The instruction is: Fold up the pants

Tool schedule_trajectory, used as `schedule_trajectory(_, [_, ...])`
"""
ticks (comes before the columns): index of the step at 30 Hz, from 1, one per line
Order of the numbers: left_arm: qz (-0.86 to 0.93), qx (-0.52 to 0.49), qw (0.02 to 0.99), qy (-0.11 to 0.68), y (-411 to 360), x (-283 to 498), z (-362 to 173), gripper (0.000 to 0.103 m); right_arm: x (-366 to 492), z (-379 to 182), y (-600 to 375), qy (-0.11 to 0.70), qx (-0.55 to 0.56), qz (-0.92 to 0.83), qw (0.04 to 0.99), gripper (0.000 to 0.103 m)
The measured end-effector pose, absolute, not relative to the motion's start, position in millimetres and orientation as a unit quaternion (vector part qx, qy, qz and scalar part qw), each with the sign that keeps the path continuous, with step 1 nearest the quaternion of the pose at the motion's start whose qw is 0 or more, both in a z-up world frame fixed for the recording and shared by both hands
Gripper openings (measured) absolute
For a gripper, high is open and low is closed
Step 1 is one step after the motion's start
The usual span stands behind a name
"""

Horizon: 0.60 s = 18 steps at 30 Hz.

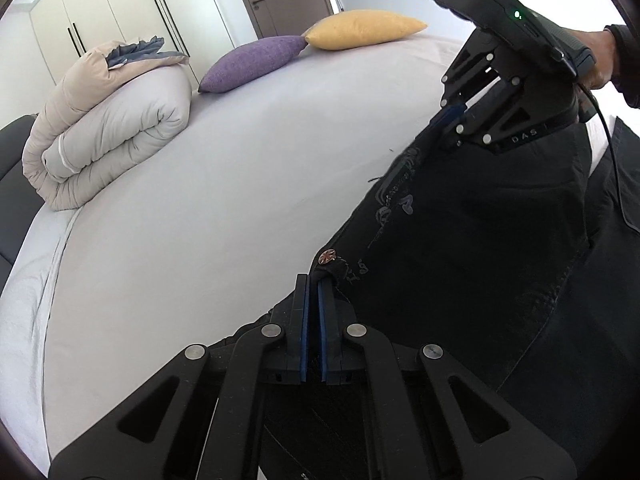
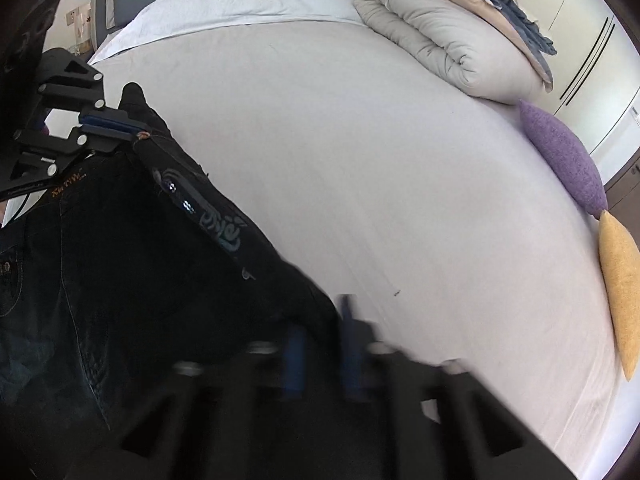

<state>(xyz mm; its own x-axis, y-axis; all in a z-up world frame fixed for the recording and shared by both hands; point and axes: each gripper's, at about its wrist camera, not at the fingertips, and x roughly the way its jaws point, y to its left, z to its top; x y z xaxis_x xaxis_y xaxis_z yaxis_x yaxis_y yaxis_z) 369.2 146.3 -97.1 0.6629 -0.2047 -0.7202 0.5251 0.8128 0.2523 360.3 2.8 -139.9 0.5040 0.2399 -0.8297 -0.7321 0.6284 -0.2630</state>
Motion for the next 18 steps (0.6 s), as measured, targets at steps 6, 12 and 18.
schedule_trajectory(6, [-0.205, 0.201, 0.89, 0.354, 154, 323, -84, 0.002, 351, -129, 1, 0.401, -0.268, 0.304, 0.822, 0.006])
schedule_trajectory(12, [-0.207, 0.188, 0.892, 0.354, 157, 294, -79, 0.002, 336, -130, 8, 0.432, -0.175, 0.307, 0.83, 0.006])
schedule_trajectory(18, [-0.204, 0.174, 0.89, 0.368, 165, 249, -79, 0.002, 300, -144, 31, 0.461, -0.145, 0.343, 0.806, 0.006])
